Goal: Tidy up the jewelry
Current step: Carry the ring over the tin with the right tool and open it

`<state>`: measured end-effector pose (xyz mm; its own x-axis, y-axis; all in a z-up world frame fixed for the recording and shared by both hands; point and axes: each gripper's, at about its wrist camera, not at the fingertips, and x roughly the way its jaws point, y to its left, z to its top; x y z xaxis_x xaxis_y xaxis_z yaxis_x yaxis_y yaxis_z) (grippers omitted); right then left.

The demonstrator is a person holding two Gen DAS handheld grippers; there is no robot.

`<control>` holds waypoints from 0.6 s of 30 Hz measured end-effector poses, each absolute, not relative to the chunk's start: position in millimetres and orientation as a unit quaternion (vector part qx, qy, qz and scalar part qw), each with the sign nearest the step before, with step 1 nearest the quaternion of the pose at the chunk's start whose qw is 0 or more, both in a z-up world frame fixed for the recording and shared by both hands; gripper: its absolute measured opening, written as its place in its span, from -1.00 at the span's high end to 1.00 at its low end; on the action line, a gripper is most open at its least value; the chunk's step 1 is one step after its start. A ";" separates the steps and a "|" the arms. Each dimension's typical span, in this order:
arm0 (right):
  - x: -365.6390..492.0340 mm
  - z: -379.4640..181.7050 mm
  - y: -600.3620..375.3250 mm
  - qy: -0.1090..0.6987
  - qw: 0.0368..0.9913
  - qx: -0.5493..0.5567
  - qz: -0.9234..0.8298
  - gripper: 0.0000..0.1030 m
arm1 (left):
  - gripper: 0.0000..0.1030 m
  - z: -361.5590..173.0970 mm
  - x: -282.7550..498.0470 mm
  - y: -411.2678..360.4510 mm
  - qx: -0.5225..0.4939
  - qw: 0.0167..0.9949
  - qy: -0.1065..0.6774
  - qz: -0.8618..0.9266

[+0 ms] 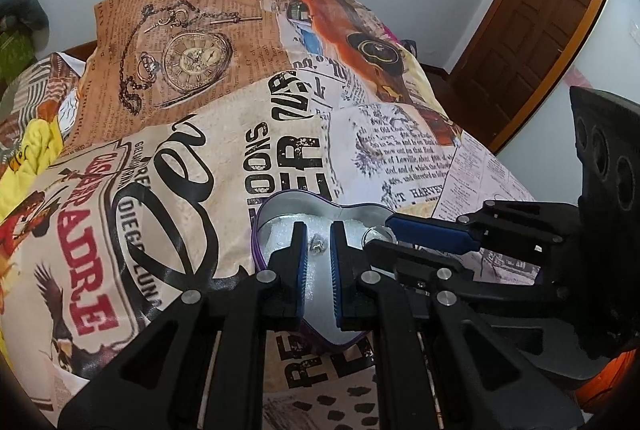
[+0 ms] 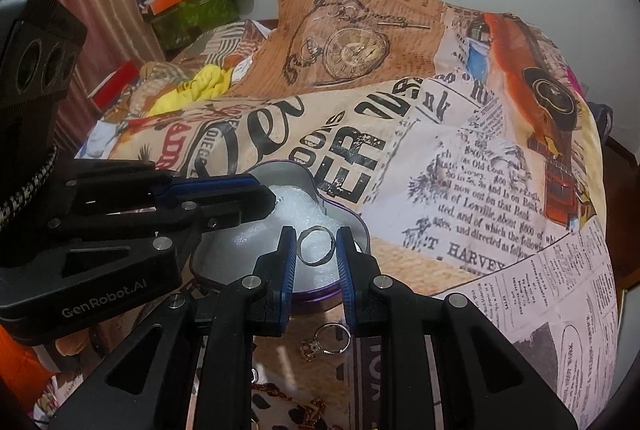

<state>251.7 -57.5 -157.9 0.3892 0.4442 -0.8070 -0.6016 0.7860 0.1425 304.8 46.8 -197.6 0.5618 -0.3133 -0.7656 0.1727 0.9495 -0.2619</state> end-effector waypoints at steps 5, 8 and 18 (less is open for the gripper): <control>251.4 -160.1 -53.1 0.453 0.827 -0.100 0.318 0.64 | 0.83 -192.6 302.2 47.3 -0.078 0.882 0.443 -0.139; 250.9 -160.3 -49.9 0.452 0.827 -0.109 0.318 0.65 | 0.83 -188.9 299.5 47.5 -0.074 0.885 0.440 -0.136; 250.5 -158.8 -47.7 0.455 0.827 -0.118 0.309 0.61 | 0.82 -177.3 288.0 52.4 -0.066 0.892 0.431 -0.118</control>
